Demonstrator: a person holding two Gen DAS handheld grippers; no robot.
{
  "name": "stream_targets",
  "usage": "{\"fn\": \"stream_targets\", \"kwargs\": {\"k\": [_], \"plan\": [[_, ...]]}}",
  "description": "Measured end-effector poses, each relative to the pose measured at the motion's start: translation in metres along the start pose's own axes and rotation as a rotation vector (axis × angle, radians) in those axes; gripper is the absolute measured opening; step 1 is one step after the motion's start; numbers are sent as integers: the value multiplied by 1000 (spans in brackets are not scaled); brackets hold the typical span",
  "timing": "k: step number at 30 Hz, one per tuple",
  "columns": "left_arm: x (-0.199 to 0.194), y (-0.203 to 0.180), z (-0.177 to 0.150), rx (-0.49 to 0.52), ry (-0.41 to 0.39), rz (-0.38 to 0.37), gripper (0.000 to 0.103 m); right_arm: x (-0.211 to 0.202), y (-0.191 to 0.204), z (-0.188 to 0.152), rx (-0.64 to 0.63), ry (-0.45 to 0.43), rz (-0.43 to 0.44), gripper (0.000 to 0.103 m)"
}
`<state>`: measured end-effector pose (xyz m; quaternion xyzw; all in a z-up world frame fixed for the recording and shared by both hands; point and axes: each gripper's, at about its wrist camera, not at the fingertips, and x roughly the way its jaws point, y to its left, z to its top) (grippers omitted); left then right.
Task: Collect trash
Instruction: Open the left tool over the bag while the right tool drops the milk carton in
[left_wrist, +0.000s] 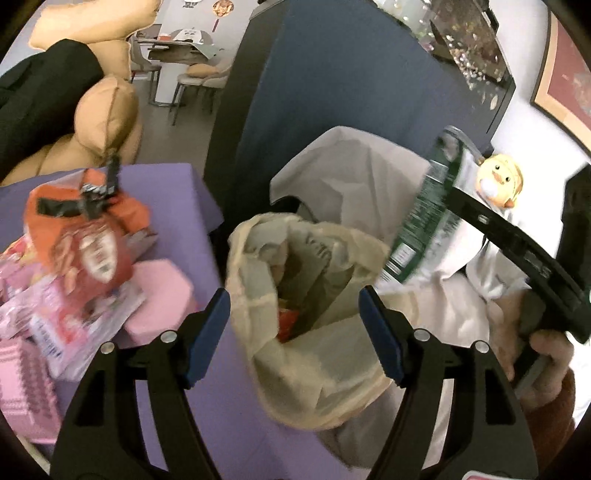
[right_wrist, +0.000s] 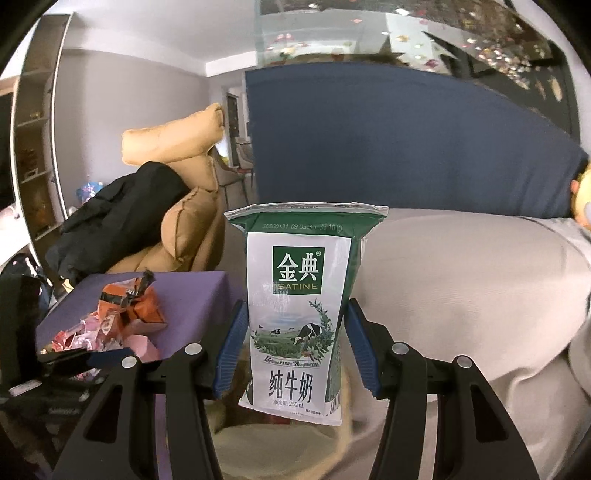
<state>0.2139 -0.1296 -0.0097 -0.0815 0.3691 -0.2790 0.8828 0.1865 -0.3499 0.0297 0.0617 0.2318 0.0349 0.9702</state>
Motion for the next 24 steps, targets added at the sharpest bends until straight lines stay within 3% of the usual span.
{"fn": "stream_targets", "kwargs": {"k": [9, 13, 24], "plan": [[-30, 18, -21, -12, -1, 43, 68, 41, 16, -28, 14, 22, 11, 51], [-33, 30, -29, -37, 4, 58, 68, 59, 20, -44, 26, 90, 48, 52], [-35, 43, -42, -72, 35, 87, 68, 74, 20, -63, 38, 231, 15, 58]]}}
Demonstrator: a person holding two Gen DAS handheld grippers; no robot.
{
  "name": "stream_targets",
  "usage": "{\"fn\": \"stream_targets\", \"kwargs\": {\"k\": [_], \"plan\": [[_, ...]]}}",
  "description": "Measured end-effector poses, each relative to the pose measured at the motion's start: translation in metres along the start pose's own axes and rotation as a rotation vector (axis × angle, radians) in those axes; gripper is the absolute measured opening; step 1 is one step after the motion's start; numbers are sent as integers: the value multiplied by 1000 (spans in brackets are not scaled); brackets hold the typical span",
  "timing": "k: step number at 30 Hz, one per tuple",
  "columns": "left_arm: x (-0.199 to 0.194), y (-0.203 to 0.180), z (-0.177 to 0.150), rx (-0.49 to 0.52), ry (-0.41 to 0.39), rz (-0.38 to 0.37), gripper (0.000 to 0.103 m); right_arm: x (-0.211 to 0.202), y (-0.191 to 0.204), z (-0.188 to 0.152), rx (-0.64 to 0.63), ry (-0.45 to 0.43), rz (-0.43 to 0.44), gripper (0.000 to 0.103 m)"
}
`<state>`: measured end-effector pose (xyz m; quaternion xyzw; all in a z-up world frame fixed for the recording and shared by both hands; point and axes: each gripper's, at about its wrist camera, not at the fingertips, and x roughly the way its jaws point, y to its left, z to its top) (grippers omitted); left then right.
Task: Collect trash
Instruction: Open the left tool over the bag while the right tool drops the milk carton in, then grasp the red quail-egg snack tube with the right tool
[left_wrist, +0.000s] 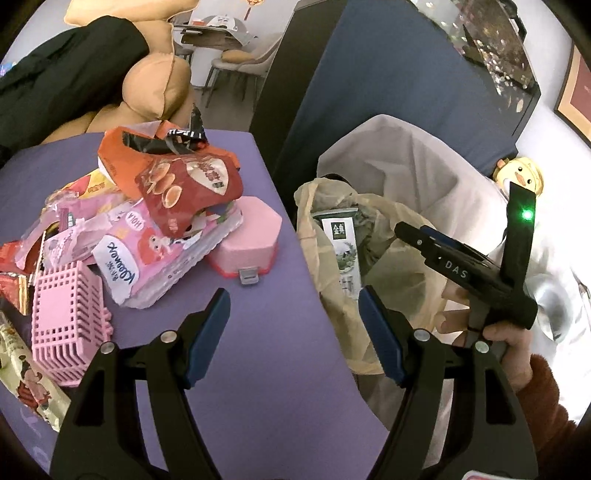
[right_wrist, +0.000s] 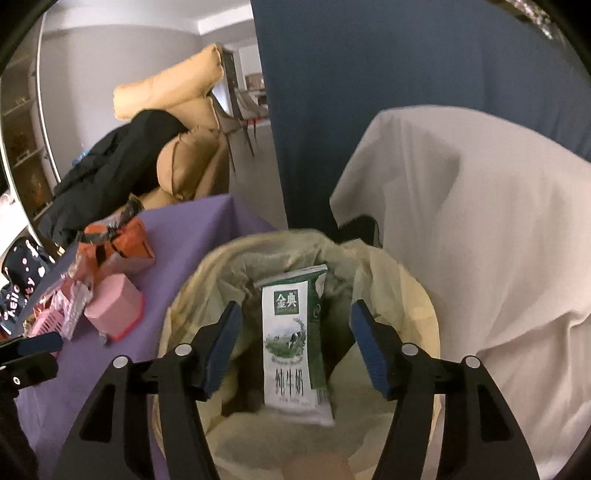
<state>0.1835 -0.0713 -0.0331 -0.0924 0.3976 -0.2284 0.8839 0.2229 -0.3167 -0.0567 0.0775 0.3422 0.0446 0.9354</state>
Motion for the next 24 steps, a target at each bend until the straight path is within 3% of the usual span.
{"fn": "stream_targets", "kwargs": {"k": [11, 15, 24], "plan": [[-43, 43, -12, -33, -47, 116, 68, -21, 26, -2, -80, 66, 49, 60], [-68, 85, -15, -136, -92, 198, 68, -25, 50, 2, -83, 99, 118, 60], [-113, 175, -33, -351, -170, 352, 68, -39, 125, 14, -226, 51, 189, 60]]}}
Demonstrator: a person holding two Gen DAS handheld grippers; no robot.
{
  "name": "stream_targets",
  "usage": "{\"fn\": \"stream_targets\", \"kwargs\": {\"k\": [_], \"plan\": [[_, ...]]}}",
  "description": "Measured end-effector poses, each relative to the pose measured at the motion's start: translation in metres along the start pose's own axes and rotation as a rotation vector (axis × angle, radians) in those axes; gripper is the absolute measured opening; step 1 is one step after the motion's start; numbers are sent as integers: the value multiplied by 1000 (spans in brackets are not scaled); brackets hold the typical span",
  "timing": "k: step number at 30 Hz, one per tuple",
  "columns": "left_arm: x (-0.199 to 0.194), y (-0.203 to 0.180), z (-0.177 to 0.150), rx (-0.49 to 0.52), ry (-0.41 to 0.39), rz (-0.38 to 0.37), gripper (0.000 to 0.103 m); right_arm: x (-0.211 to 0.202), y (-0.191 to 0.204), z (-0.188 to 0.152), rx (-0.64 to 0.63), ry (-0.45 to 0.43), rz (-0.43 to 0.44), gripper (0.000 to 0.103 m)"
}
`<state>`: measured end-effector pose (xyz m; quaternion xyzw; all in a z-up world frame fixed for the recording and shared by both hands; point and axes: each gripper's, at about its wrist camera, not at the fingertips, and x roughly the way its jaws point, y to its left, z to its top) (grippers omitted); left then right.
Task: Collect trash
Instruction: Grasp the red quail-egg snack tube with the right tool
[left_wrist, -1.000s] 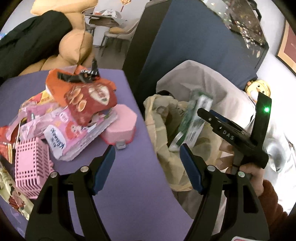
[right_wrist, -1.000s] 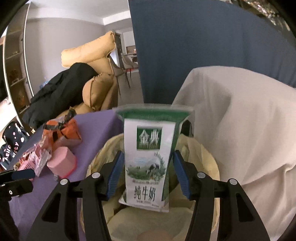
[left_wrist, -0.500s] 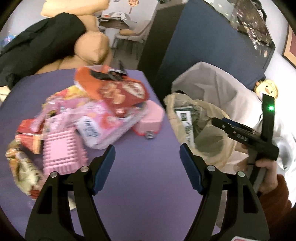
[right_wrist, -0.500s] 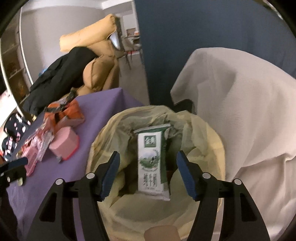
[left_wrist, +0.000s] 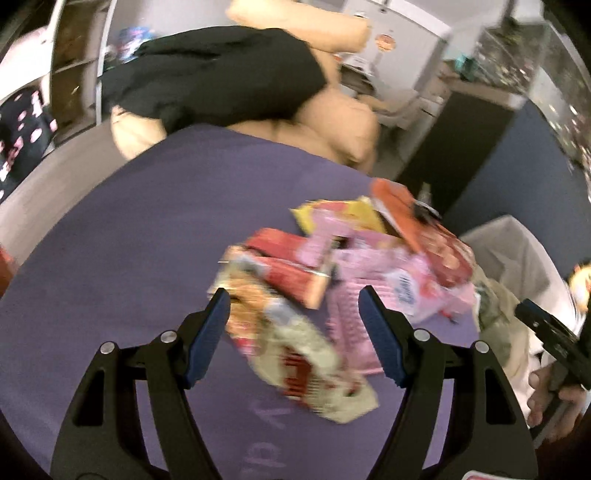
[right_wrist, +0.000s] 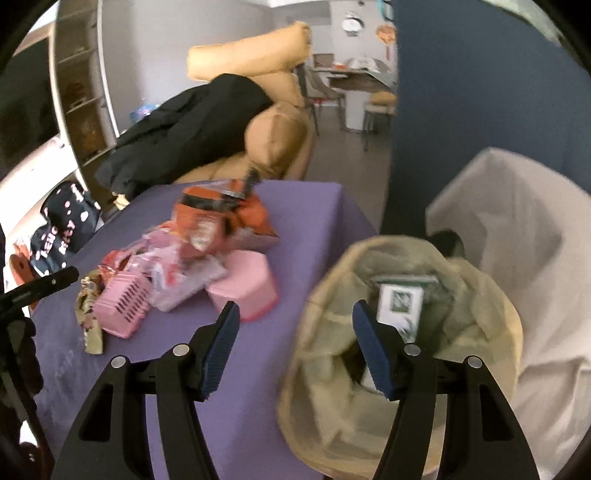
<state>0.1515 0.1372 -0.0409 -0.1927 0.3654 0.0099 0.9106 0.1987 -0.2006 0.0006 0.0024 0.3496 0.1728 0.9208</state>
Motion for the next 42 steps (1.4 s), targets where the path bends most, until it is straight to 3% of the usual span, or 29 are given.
{"fn": "stream_targets", "kwargs": {"k": [9, 13, 18, 20, 21, 23, 26, 39, 42], "plan": [[0, 24, -3, -8, 10, -27, 68, 44, 59, 38, -108, -5, 70, 60], [0, 27, -7, -3, 28, -38, 68, 68, 83, 49, -212, 1, 13, 60], [1, 39, -8, -26, 42, -50, 68, 101, 90, 55, -263, 83, -27, 60], [1, 41, -9, -31, 45, -56, 68, 106, 86, 54, -240, 103, -16, 50], [1, 42, -9, -32, 47, -58, 68, 104, 85, 53, -223, 105, 6, 48], [1, 43, -10, -32, 51, -62, 68, 99, 86, 49, -210, 106, 34, 32], [4, 44, -12, -38, 60, -66, 68, 87, 93, 41, -243, 105, 18, 21], [15, 26, -22, -39, 144, -142, 68, 18, 82, 11, -125, 74, 85, 21], [23, 14, -23, -3, 167, -108, 68, 10, 78, -2, -115, 78, 72, 21]]}}
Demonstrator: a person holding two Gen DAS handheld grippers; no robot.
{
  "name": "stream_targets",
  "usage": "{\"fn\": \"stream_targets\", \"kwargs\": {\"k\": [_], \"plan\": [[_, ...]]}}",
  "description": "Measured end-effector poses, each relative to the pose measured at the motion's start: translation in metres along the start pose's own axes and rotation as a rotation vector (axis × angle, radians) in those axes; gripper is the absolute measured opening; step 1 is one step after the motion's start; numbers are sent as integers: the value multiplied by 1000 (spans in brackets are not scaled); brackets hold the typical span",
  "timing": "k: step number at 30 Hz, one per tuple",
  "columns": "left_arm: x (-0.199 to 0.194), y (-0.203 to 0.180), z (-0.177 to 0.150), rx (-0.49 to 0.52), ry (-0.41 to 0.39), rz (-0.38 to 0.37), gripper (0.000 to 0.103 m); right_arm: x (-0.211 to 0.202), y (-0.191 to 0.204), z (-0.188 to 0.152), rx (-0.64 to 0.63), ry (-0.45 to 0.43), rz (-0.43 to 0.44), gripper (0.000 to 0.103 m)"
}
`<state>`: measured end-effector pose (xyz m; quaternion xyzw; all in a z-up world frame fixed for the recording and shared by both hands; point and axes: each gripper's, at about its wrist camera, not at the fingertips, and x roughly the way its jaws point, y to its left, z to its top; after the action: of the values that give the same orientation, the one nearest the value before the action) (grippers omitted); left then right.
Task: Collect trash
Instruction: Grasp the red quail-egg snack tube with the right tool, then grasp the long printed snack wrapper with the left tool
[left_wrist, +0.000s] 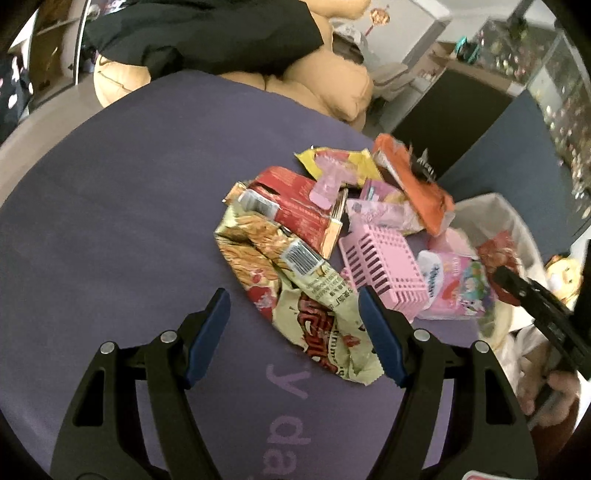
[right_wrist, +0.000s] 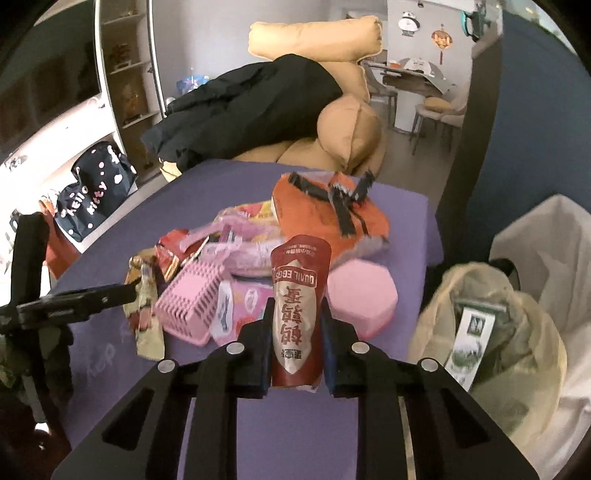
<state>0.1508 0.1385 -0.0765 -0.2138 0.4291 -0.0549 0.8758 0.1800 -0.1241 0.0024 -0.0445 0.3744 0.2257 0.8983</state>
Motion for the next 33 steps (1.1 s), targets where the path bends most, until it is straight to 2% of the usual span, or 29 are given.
{"fn": "stream_targets", "kwargs": {"k": [8, 10, 13, 17, 23, 30, 33], "plan": [[16, -6, 12, -2, 22, 83, 62, -9, -15, 0, 41, -7, 41, 21], [17, -6, 13, 3, 21, 91, 58, -8, -14, 0, 37, 0, 47, 21], [15, -4, 12, 14, 18, 81, 53, -5, -13, -5, 51, 15, 54, 21], [10, 1, 11, 27, 25, 79, 52, 0, -11, -25, 88, 50, 77, 21], [-2, 2, 5, 48, 31, 35, 50, 5, 0, -52, 116, 93, 113, 21], [-13, 4, 1, 57, 15, -7, 39, -6, 3, -58, 121, 64, 98, 21], [-12, 9, 2, 35, 14, -6, 38, -8, -2, -57, 132, 53, 98, 21]]}}
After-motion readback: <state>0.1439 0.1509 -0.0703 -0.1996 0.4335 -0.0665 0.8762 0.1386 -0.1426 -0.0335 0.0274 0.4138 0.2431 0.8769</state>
